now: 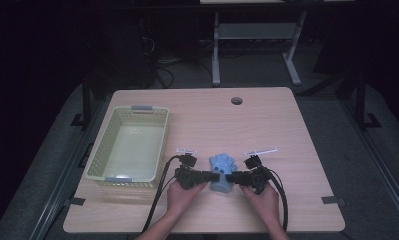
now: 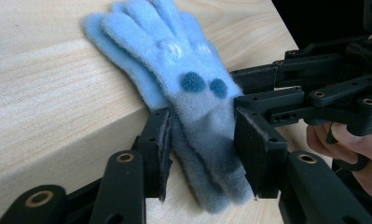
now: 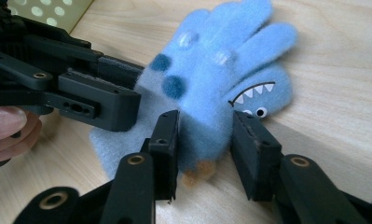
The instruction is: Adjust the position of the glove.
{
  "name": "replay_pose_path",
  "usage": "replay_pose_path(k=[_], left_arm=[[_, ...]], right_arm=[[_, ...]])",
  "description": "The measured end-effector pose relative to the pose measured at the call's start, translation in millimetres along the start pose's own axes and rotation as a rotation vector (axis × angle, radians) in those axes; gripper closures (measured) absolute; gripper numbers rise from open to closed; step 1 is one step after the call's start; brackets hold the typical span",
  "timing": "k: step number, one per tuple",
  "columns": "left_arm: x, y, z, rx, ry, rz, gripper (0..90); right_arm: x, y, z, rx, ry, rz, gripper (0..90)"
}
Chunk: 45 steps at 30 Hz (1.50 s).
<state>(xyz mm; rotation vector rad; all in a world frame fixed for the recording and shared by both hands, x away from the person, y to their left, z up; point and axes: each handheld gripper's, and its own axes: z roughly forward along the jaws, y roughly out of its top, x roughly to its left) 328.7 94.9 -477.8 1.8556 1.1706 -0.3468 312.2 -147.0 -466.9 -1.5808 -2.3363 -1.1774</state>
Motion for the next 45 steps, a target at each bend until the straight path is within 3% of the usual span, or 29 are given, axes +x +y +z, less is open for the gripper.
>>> replay_pose_path(k=[9, 17, 21, 45], left_arm=[[4.8, 0.7, 4.3, 0.002, -0.052, -0.015, 67.5], [5.0, 3.1, 7.8, 0.006, -0.050, -0.010, 77.1], [5.7, 3.1, 7.8, 0.005, -0.053, -0.011, 78.0], [6.6, 8.0, 1.9, -0.011, -0.089, -0.028, 79.2]], right_arm=[[2.8, 0.9, 4.3, -0.002, -0.004, 0.000, 70.7], [1.1, 1.8, 7.7, 0.003, 0.032, -0.003, 74.9], [-4.2, 0.9, 7.1, -0.005, 0.069, 0.021, 76.5], [-0.5, 6.5, -3.1, -0.029, 0.093, 0.002, 80.0]])
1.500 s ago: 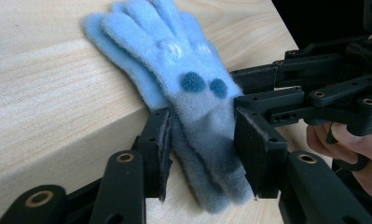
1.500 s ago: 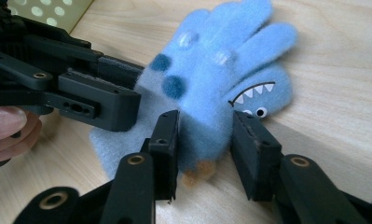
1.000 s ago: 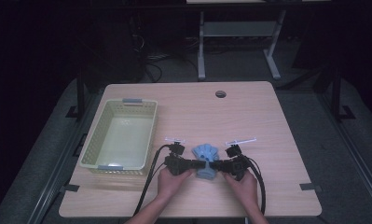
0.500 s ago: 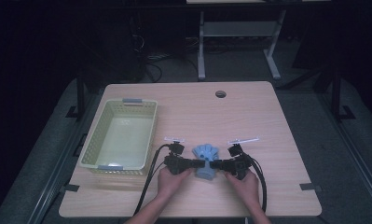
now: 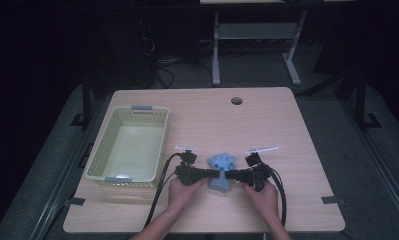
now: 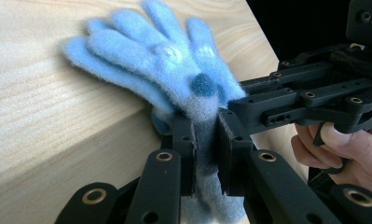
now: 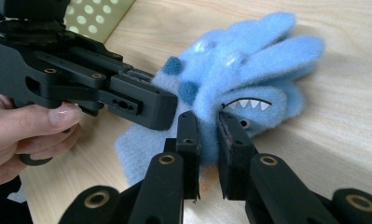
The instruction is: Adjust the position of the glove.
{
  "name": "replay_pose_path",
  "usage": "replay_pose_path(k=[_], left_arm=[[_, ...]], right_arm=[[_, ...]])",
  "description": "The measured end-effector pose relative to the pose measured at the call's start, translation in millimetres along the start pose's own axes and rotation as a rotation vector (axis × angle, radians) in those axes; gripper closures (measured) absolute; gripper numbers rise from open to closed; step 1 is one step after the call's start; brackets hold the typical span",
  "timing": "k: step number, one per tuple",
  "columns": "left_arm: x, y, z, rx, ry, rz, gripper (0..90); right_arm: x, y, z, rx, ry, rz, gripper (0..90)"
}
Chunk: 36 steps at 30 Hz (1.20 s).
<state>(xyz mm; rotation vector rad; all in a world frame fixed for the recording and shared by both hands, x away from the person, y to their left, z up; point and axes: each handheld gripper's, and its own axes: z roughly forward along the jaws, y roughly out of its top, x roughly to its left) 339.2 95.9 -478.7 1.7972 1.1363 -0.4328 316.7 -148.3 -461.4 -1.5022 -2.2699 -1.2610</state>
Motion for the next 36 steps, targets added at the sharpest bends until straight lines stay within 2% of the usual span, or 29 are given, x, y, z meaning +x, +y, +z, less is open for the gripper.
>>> replay_pose_path(k=[6, 11, 12, 13, 14, 16, 19, 24, 26, 28, 32, 36], left_arm=[[-4.4, 4.2, -4.9, -0.012, -0.009, 0.012, 79.1], [-4.8, 3.5, -6.1, -0.002, 0.011, 0.019, 79.2], [-4.3, 3.2, -6.0, 0.000, 0.017, 0.038, 79.3], [-5.3, 2.2, -5.3, 0.001, 0.029, 0.030, 79.3], [-5.3, 2.0, -5.0, 0.004, 0.035, 0.030, 79.3], [-3.8, 1.4, -4.7, 0.009, 0.046, 0.029, 79.3], [0.8, -0.1, -5.6, 0.010, 0.051, 0.011, 79.3], [2.3, -2.8, -7.2, 0.008, 0.064, 0.007, 79.3], [3.4, -4.4, -7.2, 0.004, 0.066, 0.002, 79.3], [3.8, -5.0, -7.6, 0.004, 0.068, -0.001, 79.3], [5.0, -6.3, -7.7, 0.003, 0.069, -0.005, 79.4], [7.4, -7.4, -7.4, -0.004, 0.058, -0.029, 79.5]], right_arm=[[3.9, 3.2, -4.4, -0.014, 0.014, -0.004, 80.2], [6.5, 4.4, -4.0, -0.012, 0.014, -0.009, 80.4], [6.7, 4.2, -3.2, -0.006, 0.010, -0.002, 80.2], [6.2, 4.0, -2.2, -0.002, 0.004, -0.002, 78.0], [5.9, 3.5, -1.5, 0.007, -0.013, 0.009, 68.8], [4.2, 3.3, 0.7, 0.045, -0.009, 0.035, 58.0], [3.3, -1.1, -1.8, 0.048, -0.005, 0.065, 54.1], [-0.7, -5.2, 0.2, 0.060, 0.013, 0.095, 53.8], [-0.7, -5.9, 3.9, 0.060, 0.042, 0.133, 54.6], [-0.9, -6.0, 6.9, 0.058, 0.043, 0.130, 56.0], [-1.5, -7.4, 12.7, 0.045, 0.065, 0.165, 60.9], [0.3, -7.4, 16.7, 0.045, 0.069, 0.158, 64.7]])
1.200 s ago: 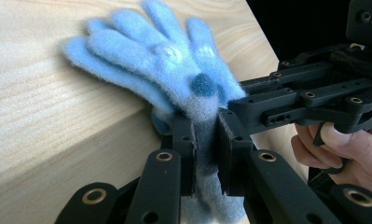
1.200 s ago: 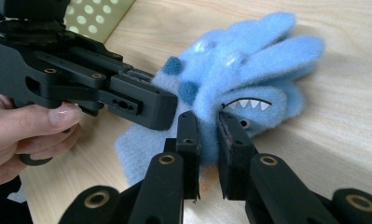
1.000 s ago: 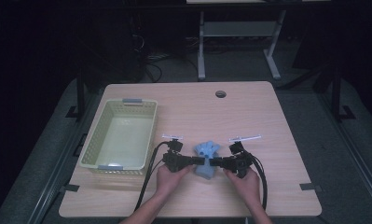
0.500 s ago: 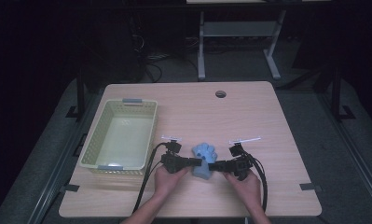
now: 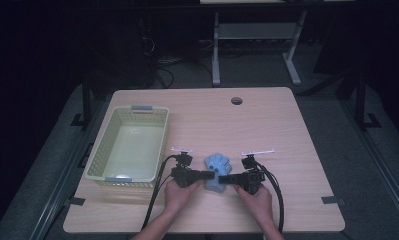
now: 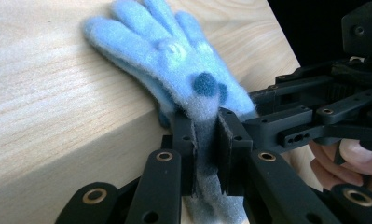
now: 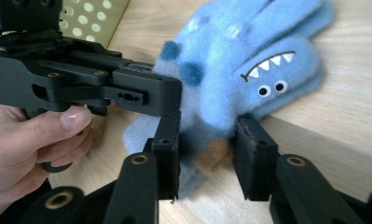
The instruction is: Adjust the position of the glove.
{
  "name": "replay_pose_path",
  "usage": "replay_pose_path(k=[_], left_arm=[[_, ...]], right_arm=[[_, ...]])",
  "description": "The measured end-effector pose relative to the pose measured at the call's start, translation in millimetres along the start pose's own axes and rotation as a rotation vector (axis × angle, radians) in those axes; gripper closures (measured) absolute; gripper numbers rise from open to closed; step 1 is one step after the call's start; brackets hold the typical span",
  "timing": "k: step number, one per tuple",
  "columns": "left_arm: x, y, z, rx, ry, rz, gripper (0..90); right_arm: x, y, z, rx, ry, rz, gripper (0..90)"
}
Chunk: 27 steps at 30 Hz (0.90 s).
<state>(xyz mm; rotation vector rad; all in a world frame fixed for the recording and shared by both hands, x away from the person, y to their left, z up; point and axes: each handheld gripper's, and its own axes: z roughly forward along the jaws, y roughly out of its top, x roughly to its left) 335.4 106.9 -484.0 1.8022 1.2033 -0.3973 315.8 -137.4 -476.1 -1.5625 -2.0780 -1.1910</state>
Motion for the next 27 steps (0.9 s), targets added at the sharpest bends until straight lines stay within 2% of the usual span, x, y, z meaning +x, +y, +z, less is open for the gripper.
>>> replay_pose_path(k=[3, 6, 16, 21, 27], left_arm=[[1.8, -1.1, -0.1, -0.001, -0.012, -0.012, 79.7], [2.3, -1.9, -0.7, -0.013, -0.022, -0.016, 80.0], [0.9, 0.7, -5.2, -0.032, -0.063, -0.019, 80.0], [-8.7, 6.8, -14.3, -0.055, -0.066, 0.014, 79.9], [-13.8, 11.3, -21.9, -0.070, -0.078, 0.024, 80.0]], right_arm=[[-1.0, 0.1, 1.9, -0.011, 0.027, -0.004, 73.1], [1.4, 0.9, 0.8, -0.022, 0.030, -0.032, 77.5], [7.9, 6.2, -8.4, -0.029, 0.026, -0.072, 79.4], [15.5, 11.4, -17.0, -0.051, 0.032, -0.099, 79.4], [24.3, 17.7, -23.9, -0.060, 0.032, -0.124, 79.5]])
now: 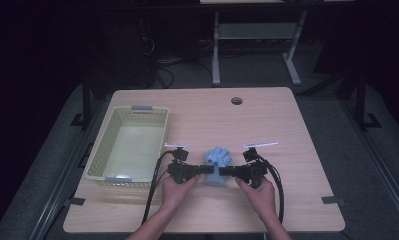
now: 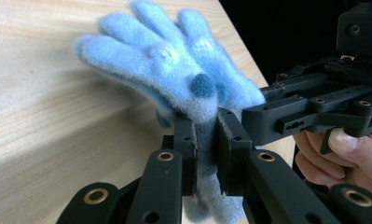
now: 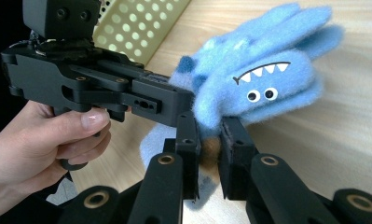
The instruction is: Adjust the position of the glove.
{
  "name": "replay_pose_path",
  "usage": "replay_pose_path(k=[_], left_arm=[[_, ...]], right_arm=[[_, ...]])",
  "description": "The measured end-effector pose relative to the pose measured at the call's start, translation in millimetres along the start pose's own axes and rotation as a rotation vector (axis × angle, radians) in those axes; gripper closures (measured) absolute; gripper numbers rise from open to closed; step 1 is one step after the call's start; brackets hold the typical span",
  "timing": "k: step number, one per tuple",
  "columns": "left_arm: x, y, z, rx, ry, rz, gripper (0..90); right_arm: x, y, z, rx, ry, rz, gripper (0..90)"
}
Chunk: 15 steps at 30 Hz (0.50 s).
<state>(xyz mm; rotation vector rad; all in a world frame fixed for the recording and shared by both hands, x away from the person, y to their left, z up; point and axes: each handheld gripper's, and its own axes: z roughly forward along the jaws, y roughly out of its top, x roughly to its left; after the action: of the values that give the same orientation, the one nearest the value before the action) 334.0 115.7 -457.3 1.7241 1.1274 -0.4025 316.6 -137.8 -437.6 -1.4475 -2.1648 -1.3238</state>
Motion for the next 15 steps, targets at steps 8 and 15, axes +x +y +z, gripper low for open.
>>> replay_pose_path(k=[8, 15], left_arm=[[-1.0, 1.8, -7.3, -0.012, -0.005, 0.005, 79.9], [-1.5, 3.9, -14.0, -0.017, -0.003, 0.013, 79.9]], right_arm=[[6.2, 5.8, -0.3, 0.000, 0.008, -0.016, 79.8], [9.6, 10.1, 1.9, 0.003, 0.017, -0.020, 79.8]])
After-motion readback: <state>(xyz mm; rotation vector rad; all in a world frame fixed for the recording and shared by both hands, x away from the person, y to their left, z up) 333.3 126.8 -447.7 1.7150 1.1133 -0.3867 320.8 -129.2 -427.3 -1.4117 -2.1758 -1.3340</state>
